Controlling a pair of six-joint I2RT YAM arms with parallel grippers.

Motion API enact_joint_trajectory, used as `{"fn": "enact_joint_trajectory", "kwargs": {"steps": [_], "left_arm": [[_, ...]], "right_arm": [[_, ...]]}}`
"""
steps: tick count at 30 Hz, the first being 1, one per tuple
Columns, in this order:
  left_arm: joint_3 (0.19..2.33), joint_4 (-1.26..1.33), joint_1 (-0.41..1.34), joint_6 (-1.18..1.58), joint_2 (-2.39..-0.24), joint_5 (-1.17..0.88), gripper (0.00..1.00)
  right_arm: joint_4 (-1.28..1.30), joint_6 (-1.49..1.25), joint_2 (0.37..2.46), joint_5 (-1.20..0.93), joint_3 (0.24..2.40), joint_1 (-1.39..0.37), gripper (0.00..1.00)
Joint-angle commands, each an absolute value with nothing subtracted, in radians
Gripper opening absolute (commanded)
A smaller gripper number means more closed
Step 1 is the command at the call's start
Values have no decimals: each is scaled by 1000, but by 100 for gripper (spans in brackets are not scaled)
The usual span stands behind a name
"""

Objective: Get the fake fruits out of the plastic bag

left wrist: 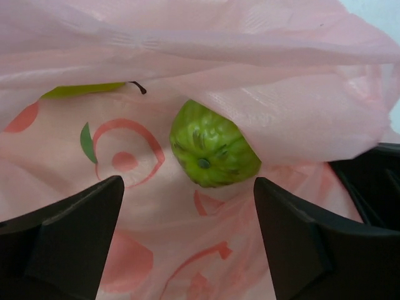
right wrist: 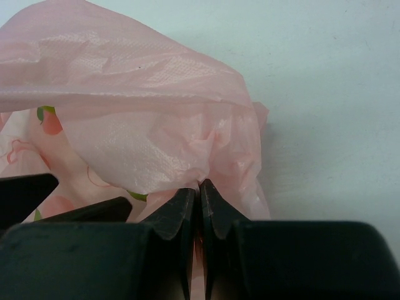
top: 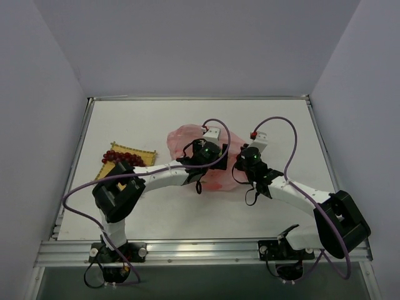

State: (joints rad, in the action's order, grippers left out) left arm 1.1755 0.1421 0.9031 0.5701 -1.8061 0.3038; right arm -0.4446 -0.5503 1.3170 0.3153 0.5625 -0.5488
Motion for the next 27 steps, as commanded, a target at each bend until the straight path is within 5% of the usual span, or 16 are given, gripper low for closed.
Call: {"fn": "enact_joint_trajectory", "kwargs": {"steps": [1,4,10,17,24,27], "left_arm": [[1239,261,882,523,-1838,227,85],[1261,313,861,500,-1890,166,97],[1287,411,822,482,-1956,5,94],[1350,425,802,482,-2057,46,98],[1332,457,793,456,-2050,68,59],[1260,477,799,459,-1967,52,51]], "right_arm": [[-449,-566,1304,357,563,-538,2],[-456,-565,1319,347,566,-537,2],[-474,-563,1335,321,566,-522,1],[-518,-565,1373,276,565,-511,0],[-514,-555,1344,256,552,-483,0],[-503,-549,1328,252,549,-469,0]]}}
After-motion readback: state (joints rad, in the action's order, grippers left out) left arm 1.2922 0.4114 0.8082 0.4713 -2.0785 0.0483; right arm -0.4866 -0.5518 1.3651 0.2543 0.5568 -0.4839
